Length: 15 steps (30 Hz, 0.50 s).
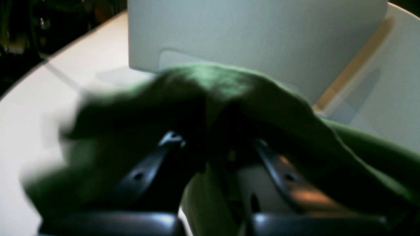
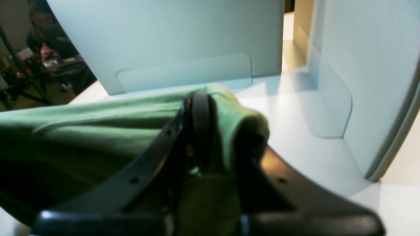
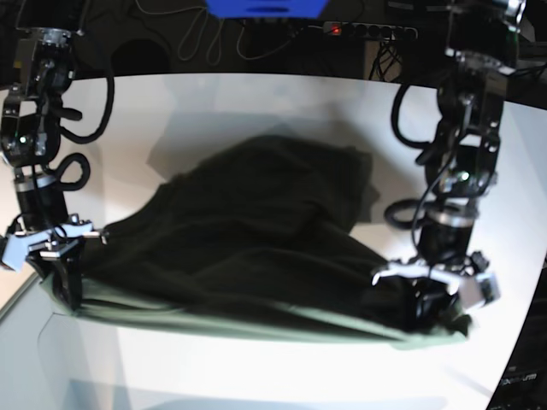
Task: Layout the t-shirt on the table in an organized manner, then fold the t-shirt properly
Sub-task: 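Lift and stretch the shirt between both grippers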
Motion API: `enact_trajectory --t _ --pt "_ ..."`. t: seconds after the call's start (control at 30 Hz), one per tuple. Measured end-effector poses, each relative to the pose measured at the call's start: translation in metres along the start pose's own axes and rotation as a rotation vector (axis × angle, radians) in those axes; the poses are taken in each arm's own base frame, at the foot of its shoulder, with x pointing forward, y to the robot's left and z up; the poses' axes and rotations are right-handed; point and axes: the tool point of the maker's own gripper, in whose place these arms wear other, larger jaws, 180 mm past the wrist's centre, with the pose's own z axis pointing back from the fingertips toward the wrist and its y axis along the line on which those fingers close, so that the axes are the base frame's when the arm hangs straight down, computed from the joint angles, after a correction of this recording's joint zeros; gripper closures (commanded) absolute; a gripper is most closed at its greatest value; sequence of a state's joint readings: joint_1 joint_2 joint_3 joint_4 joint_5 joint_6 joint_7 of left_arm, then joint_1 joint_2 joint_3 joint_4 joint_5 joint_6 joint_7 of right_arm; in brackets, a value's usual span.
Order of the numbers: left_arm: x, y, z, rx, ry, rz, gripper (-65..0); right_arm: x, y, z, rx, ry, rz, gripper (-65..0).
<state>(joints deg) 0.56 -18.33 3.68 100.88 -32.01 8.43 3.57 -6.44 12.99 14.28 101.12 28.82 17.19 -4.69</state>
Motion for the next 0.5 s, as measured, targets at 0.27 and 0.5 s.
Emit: enact_trajectory --t 0.27,0.5 --pt "-0.047 0.056 0.066 0.162 0.154 -0.007 -0.5 -0.036 0.035 0.012 0.06 0.084 -0.07 0.0" --pt "-0.109 0.082 0.105 0.252 0.324 0.014 -6.5 -0.07 0.045 0.03 0.061 0.174 -0.108 0.0"
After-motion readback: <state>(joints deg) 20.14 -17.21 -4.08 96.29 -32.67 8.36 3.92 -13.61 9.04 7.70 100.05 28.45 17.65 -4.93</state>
